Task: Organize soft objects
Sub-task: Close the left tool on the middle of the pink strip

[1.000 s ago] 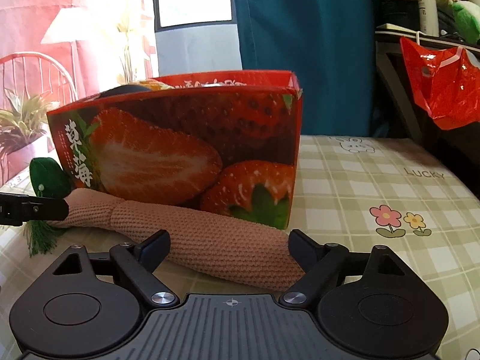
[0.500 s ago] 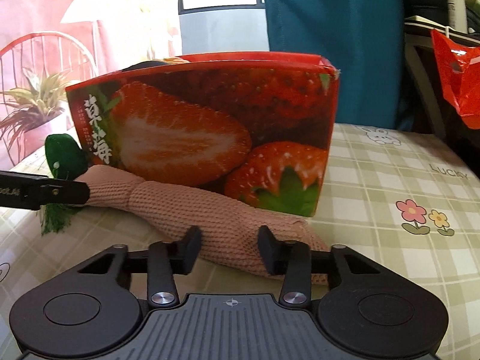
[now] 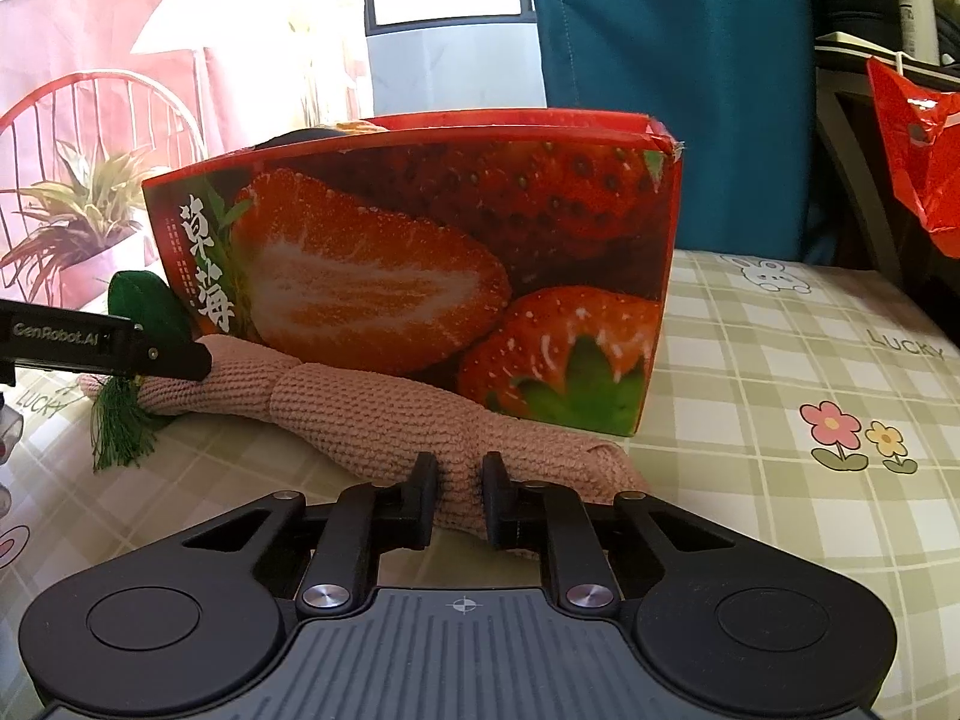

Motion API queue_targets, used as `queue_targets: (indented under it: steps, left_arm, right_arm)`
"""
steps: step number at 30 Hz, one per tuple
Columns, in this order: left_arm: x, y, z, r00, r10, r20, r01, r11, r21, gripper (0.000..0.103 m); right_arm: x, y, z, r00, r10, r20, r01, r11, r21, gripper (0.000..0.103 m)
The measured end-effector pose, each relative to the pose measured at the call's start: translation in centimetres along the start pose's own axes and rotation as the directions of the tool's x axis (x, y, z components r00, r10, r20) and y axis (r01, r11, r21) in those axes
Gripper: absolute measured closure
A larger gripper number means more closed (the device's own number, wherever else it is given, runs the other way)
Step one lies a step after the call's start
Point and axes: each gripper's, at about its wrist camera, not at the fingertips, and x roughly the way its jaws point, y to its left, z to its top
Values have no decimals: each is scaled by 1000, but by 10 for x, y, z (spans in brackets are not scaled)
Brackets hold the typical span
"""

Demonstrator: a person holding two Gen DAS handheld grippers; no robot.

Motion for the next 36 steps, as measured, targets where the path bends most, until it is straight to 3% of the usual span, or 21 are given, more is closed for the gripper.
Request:
queue_targets:
  steps: [5, 10, 13, 18, 22, 28, 36]
  left_arm:
    - [-18, -6, -4, 1000, 12, 10, -12, 999, 34, 37]
    - [-33, -14, -3, 999, -16, 30, 14, 999, 45, 37]
    - [-34, -21, 2, 998, -41, 37, 39, 997, 72, 37]
    - [-8, -22, 4, 999, -35, -14, 36, 997, 63, 35]
    - [18, -11, 6, 998, -1, -63, 3, 999, 37, 21]
    - [30, -7, 4, 998, 44, -53, -41, 998, 45, 14]
    - [29, -5, -5, 998, 42, -46, -40, 997, 59, 15]
  right_arm:
    - [-11, -2, -2, 997, -37, 67, 36, 999, 18, 74]
    - [-8, -5, 0, 997, -60, 52, 58, 998, 36, 57]
    - [-6, -4, 1, 997, -61, 41, 60, 998, 32, 55]
    - [-4, -6, 0, 997, -67, 24, 66, 997, 50, 52]
    - [-3, -8, 0, 997, -71, 19, 70, 996, 60, 45]
    - [2, -10, 1, 996, -86, 2, 85, 994, 72, 35]
    - [8, -9, 2, 997, -73, -30, 75, 996, 55, 33]
